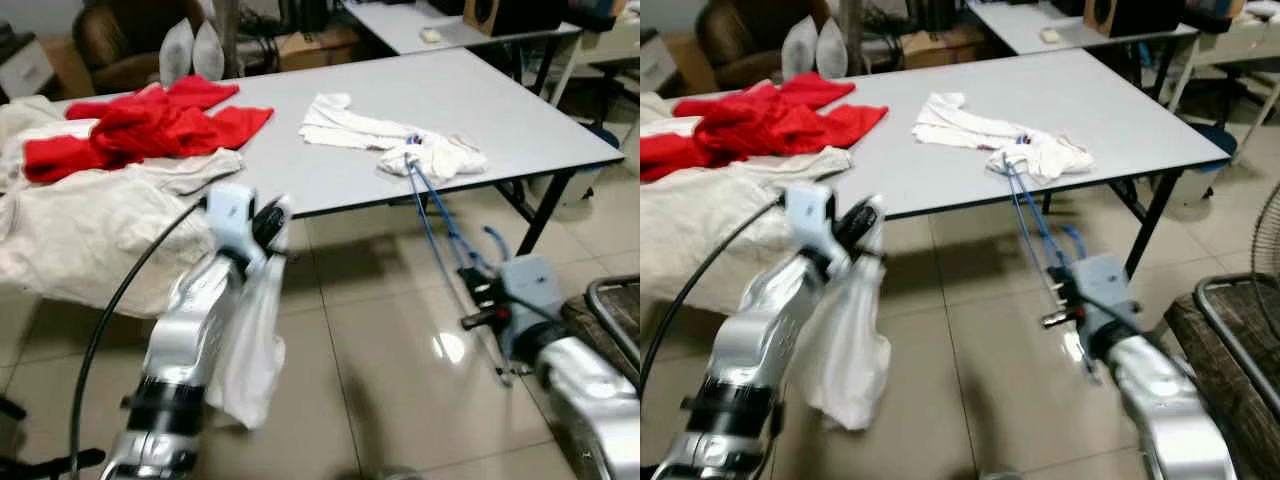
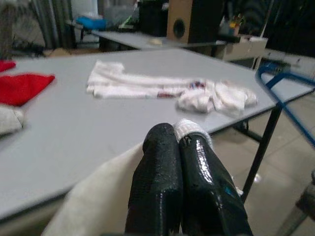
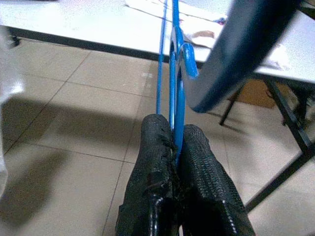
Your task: Hang hanger
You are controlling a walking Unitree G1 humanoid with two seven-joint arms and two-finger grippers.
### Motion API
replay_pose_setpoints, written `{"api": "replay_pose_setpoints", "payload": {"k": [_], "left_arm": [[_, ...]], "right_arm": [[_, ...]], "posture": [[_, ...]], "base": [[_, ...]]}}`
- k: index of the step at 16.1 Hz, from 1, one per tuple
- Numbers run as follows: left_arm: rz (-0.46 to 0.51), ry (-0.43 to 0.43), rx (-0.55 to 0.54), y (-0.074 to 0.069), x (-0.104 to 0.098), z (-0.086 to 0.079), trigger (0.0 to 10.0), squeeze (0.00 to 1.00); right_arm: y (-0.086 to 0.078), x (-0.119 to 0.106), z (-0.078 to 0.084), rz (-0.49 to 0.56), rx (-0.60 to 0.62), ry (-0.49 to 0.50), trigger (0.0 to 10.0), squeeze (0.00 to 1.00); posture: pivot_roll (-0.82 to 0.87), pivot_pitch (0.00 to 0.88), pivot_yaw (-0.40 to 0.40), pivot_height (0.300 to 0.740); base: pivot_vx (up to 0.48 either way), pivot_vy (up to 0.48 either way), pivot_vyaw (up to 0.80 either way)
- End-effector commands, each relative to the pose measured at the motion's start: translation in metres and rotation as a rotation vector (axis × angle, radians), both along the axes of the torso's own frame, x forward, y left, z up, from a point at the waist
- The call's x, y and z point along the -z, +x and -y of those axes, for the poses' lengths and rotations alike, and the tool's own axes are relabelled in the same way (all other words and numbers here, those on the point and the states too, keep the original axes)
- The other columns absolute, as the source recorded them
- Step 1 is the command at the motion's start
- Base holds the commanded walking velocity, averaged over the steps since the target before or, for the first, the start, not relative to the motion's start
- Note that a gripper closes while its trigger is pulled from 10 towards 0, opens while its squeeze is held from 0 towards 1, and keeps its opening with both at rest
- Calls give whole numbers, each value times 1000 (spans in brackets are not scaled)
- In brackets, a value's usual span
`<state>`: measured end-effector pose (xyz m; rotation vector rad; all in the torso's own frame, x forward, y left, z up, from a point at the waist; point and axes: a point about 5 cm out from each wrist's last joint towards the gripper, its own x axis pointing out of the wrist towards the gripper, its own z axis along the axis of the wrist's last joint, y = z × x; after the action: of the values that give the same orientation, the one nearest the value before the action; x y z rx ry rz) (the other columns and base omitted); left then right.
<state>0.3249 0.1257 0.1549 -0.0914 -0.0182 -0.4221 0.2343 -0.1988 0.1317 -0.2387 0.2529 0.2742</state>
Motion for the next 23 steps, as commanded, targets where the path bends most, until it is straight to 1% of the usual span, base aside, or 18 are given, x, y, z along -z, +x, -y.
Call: {"api": "replay_pose_setpoints", "payload": {"k": [1,3,6,7,12,14,15,17,18,19,20,21,22,23], "left_arm": [[-10,10,-39,1,3,-14,10000,0],[-11,11,-51,1,4,-16,10000,0],[-3,13,-60,1,3,-15,10000,0],[6,11,-65,1,1,-14,10000,0],[17,15,-74,2,0,-14,10000,0],[20,15,-66,1,0,-11,10000,0],[24,10,-59,1,-2,-9,10000,0],[29,5,-48,3,-4,-6,10000,0],[37,8,-22,7,-7,-1,10000,0],[46,14,-2,10,-10,2,10000,0],[59,21,24,17,-17,6,10000,0],[82,34,40,26,-25,8,10000,0],[95,42,52,31,-31,10,10000,0],[121,61,75,42,-43,12,10000,0]], "right_arm": [[2,-8,-8,24,-56,12,10000,0],[2,-11,-6,24,-64,9,10000,0],[0,-10,-12,10,-110,12,10000,0],[1,-11,-13,11,-122,12,10000,0],[9,-18,-4,20,-129,-12,10000,0],[14,-22,0,25,-139,-28,10000,0],[15,-24,0,26,-163,-31,10000,0],[10,-28,3,11,-218,-31,10000,0],[1,-29,6,-37,-324,-55,10000,0],[-6,-31,9,-68,-391,-69,10000,0],[-12,-36,15,-104,-452,-77,10000,0],[-18,-44,21,-134,-508,-78,10000,0],[-21,-49,26,-149,-528,-78,10000,0],[-26,-60,33,-172,-571,-77,10000,0]], "posture": [[-250,0,66,740],[-255,0,61,740],[-254,0,58,740],[-246,0,34,740],[-242,0,22,740],[-238,0,16,740],[-239,0,15,740],[-242,0,19,740],[-240,0,17,740],[-239,0,17,740],[-239,0,19,740],[-239,0,19,740],[-245,0,32,740],[-248,0,40,740]], "base": [[394,0,0],[390,0,0],[390,0,0],[394,0,0],[393,0,0],[394,0,0],[394,0,0],[394,0,0],[390,0,0],[390,0,0],[394,0,0],[394,0,0],[394,0,0],[394,0,0]]}}
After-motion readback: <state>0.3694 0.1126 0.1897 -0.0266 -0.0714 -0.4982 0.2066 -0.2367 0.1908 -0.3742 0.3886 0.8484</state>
